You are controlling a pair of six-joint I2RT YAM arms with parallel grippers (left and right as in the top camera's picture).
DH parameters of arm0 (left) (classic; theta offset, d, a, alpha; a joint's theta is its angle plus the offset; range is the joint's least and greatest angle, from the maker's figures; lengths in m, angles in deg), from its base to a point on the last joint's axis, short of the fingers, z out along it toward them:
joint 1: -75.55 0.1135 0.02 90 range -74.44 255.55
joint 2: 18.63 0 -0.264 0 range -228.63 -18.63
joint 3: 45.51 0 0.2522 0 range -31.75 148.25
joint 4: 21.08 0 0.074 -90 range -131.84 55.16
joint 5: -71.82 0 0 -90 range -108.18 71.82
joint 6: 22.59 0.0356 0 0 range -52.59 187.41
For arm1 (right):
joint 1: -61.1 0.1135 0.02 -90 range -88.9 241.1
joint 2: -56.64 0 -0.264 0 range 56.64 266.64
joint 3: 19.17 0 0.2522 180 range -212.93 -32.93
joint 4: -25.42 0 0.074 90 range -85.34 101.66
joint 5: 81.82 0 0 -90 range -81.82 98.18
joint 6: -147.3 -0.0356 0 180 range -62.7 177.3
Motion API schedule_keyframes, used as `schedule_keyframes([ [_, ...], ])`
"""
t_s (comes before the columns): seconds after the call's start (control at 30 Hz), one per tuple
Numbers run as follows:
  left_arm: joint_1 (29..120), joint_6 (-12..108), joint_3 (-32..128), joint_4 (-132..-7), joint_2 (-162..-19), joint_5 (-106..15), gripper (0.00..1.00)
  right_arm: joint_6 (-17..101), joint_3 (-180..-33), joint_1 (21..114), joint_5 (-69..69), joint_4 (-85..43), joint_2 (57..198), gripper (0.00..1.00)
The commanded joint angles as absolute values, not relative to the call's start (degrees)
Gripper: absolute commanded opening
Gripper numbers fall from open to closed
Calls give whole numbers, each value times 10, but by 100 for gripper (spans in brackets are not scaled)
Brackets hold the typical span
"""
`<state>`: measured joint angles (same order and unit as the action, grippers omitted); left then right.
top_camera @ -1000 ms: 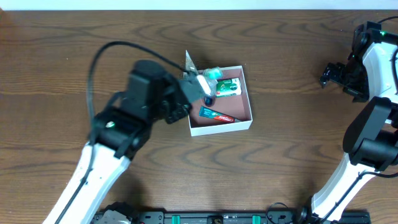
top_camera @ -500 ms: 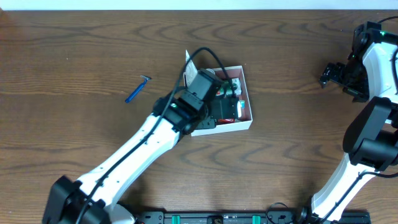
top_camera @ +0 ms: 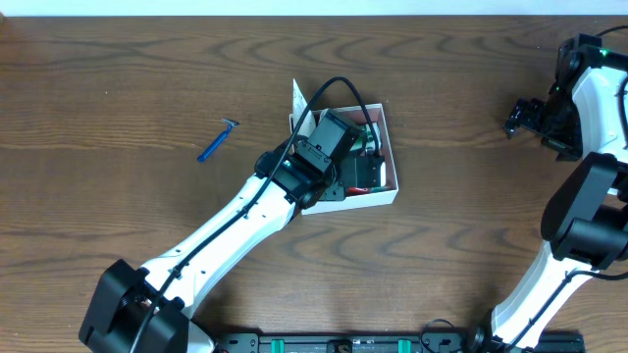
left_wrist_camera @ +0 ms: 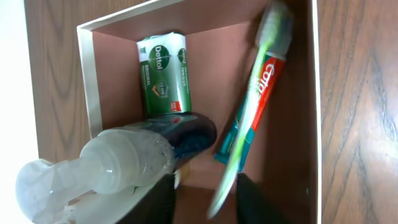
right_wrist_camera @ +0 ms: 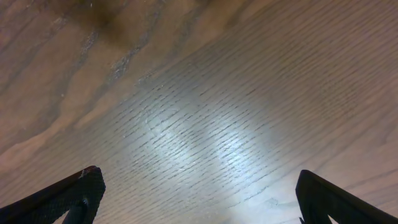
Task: Pack container
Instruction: 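Release the toothbrush and withdraw the left gripper left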
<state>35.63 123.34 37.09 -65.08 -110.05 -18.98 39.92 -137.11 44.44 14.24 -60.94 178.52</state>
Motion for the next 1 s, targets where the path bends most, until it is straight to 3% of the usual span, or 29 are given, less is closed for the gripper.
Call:
schedule_keyframes([
  [0.0, 356, 1235, 378, -651, -1102, -183, 36, 393, -1373, 442, 148, -610, 1785, 99],
  [0.33, 335, 1234, 385, -631, -1072, -183, 39, 393, -1373, 442, 148, -610, 1785, 99],
  [0.43, 312, 1222, 387, -626, -1039, -182, 43, 393, -1373, 442, 148, -610, 1785, 99],
  [0.6, 273, 1155, 387, -625, -972, -169, 44, 393, -1373, 442, 148, -610, 1785, 99],
  [0.77, 276, 1083, 387, -599, -906, -34, 44, 393, -1373, 442, 148, -610, 1785, 99],
  [0.97, 374, 1058, 387, -559, -887, 115, 56, 393, -1373, 442, 148, -610, 1785, 99],
])
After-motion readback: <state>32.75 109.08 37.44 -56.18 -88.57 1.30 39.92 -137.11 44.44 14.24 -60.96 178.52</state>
